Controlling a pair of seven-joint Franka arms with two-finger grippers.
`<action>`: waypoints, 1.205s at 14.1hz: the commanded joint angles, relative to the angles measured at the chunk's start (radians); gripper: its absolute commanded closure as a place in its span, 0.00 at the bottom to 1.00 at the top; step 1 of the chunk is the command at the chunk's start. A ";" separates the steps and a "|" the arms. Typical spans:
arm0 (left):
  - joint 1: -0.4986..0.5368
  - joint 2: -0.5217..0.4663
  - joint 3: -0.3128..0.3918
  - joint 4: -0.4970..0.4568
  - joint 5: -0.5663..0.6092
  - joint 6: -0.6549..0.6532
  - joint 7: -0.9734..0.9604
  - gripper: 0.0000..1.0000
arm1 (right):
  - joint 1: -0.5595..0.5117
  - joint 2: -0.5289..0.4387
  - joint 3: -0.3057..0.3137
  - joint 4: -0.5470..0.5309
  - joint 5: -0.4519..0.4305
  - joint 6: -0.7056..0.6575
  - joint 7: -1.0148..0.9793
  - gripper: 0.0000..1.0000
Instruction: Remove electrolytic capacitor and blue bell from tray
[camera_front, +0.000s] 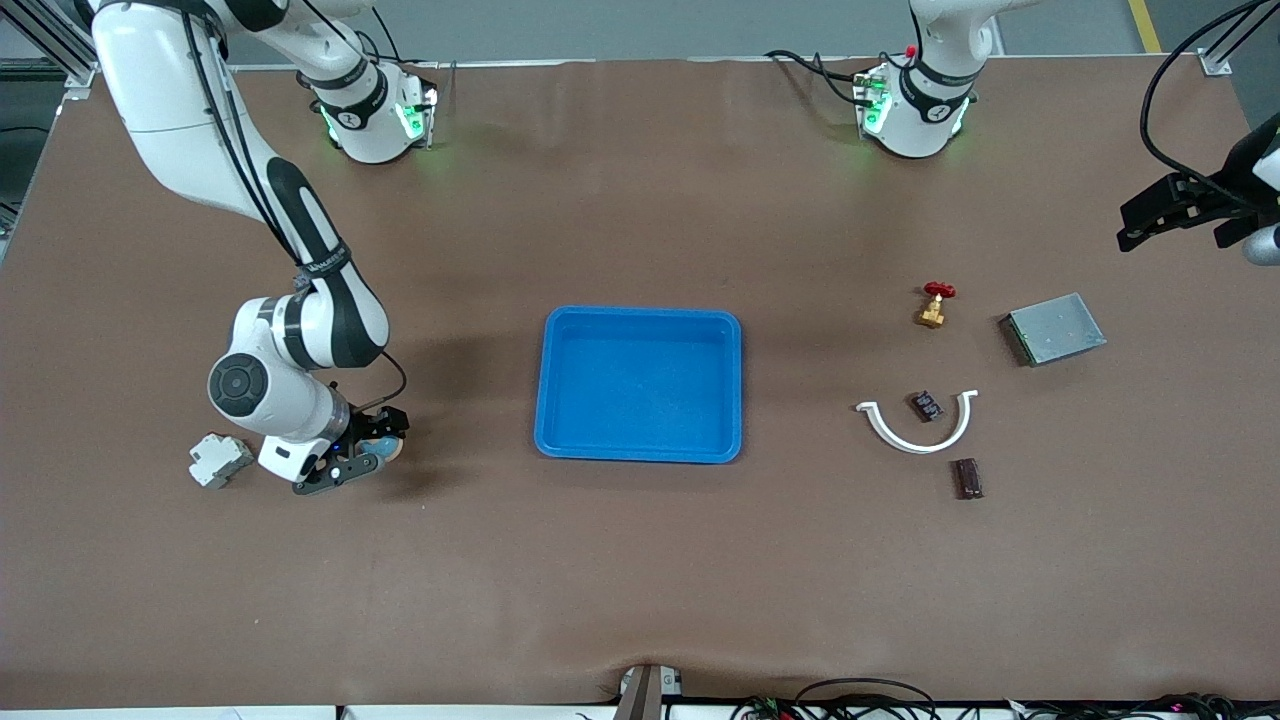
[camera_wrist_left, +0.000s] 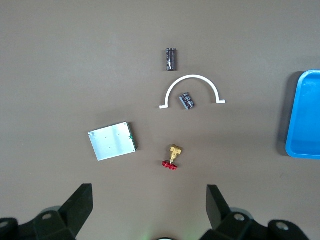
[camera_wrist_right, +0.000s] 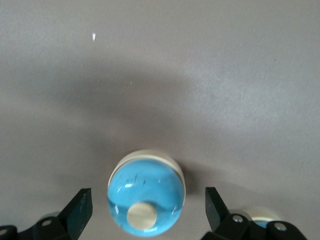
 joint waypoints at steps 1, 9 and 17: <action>0.011 -0.027 0.002 -0.030 -0.022 0.018 0.007 0.00 | -0.010 -0.081 0.017 -0.003 -0.001 -0.121 0.076 0.00; 0.011 -0.021 0.000 -0.016 -0.022 0.018 0.007 0.00 | 0.012 -0.389 0.017 -0.111 -0.002 -0.411 0.230 0.00; 0.012 -0.012 0.003 -0.005 -0.024 0.018 0.010 0.00 | -0.025 -0.666 0.013 -0.035 -0.108 -0.799 0.317 0.00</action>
